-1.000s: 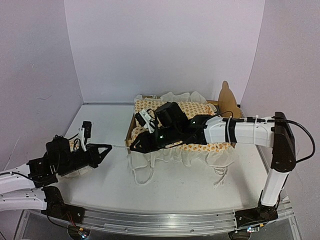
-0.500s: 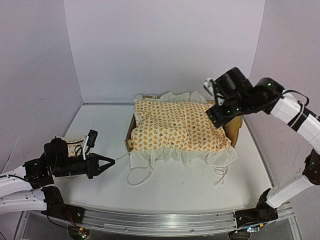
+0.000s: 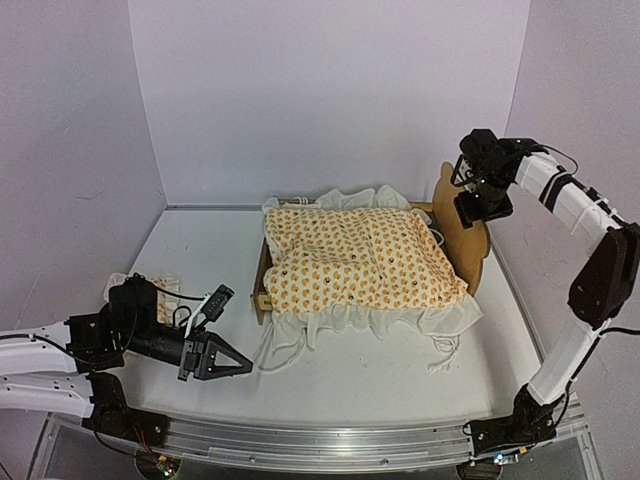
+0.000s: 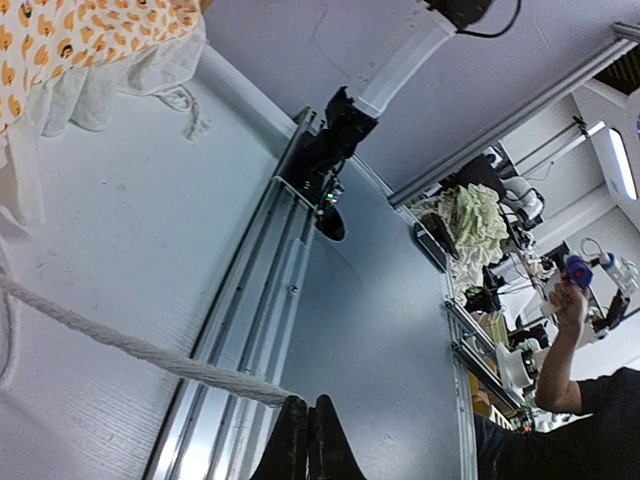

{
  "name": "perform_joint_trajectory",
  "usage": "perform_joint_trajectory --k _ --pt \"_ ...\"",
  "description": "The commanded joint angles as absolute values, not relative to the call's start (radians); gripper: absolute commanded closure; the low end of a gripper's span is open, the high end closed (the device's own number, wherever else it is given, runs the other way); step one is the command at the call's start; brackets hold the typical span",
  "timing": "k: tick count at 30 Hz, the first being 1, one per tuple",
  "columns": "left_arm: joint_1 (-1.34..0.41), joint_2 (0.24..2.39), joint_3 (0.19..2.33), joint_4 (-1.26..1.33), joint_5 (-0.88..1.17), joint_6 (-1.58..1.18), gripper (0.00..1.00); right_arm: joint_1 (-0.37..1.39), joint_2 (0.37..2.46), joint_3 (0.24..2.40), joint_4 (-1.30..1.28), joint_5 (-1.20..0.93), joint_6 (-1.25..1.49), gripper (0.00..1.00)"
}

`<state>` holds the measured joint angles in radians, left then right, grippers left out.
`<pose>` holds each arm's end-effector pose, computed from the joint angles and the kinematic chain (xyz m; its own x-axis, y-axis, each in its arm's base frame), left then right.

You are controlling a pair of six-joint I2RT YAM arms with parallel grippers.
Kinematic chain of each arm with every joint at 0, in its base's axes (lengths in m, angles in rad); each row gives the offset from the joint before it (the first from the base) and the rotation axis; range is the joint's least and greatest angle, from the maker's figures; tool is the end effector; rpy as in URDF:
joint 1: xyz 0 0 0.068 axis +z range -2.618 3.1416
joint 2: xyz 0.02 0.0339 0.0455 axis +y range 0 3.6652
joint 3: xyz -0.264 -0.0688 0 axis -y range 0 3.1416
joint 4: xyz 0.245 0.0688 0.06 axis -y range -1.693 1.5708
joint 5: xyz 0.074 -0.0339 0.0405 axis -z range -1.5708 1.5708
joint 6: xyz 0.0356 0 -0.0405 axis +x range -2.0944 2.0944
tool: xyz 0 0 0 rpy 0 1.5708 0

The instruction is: Set up the pet bed

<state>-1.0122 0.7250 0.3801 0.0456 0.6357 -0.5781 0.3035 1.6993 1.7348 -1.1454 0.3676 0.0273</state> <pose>0.0729 -0.1565 0.2319 -0.6680 0.2393 -0.7046 0.7379 0.0909 -0.6688 0.3323 0.0907 0.3479 -0.8579 -0.2420 -0.4534 -0.1030 0.9453 -0.3096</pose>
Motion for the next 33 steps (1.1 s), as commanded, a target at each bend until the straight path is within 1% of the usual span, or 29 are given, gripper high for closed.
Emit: perform_joint_trajectory --k 1,4,7,9,10,14,15,16,18,19,20,22,23,25,28,31,33 --pt "-1.078 0.748 0.452 0.211 0.74 -0.608 1.0 0.221 1.776 1.861 -1.136 0.29 0.011 0.4" --pt "-1.106 0.789 0.455 0.222 0.735 -0.609 1.0 0.151 1.861 1.969 -1.131 0.183 -0.021 0.62" --pt "-1.127 0.816 0.454 0.223 0.691 -0.611 1.0 0.114 1.965 2.079 -1.125 0.138 -0.063 0.84" --pt "-1.129 0.816 0.435 0.222 0.625 -0.623 1.0 0.098 2.043 2.145 -1.117 0.142 -0.096 0.97" --pt "-1.13 0.807 0.418 0.221 0.571 -0.633 1.0 0.09 2.075 2.185 -1.112 0.149 -0.106 1.0" --pt "-1.13 0.766 0.324 0.22 0.352 -0.74 1.0 0.066 2.185 2.331 -1.11 0.178 -0.116 1.0" --pt "-1.13 0.774 0.309 0.22 0.325 -0.76 1.0 0.067 2.193 2.361 -1.118 0.168 -0.113 0.97" --pt "-1.131 0.79 0.296 0.221 0.306 -0.776 1.0 0.069 2.192 2.383 -1.137 0.15 -0.097 0.84" --pt "-1.131 0.849 0.292 0.224 0.319 -0.764 1.0 0.075 2.149 2.396 -1.174 0.121 -0.057 0.54" --pt "-1.131 0.885 0.296 0.224 0.335 -0.752 1.0 0.088 2.112 2.387 -1.19 0.129 -0.051 0.43" --pt "-1.131 0.926 0.304 0.224 0.35 -0.741 1.0 0.108 2.079 2.383 -1.213 0.15 -0.058 0.33" --pt "-1.13 1.002 0.32 0.227 0.381 -0.732 1.0 0.17 1.995 2.362 -1.255 0.24 -0.096 0.21" --pt "-1.131 1.031 0.326 0.226 0.394 -0.725 1.0 0.215 1.946 2.325 -1.256 0.303 -0.125 0.17" --pt "-1.13 1.073 0.333 0.229 0.403 -0.719 1.0 0.323 1.862 2.244 -1.233 0.364 -0.17 0.1" --pt "-1.13 1.087 0.327 0.238 0.416 -0.715 1.0 0.489 1.807 2.142 -1.171 0.327 -0.183 0.03" --pt "-1.131 1.083 0.312 0.245 0.419 -0.72 1.0 0.642 1.833 2.051 -1.045 0.217 -0.179 0.02" --pt "-1.13 1.086 0.308 0.247 0.421 -0.725 1.0 0.712 1.904 2.073 -0.976 0.18 -0.179 0.02"
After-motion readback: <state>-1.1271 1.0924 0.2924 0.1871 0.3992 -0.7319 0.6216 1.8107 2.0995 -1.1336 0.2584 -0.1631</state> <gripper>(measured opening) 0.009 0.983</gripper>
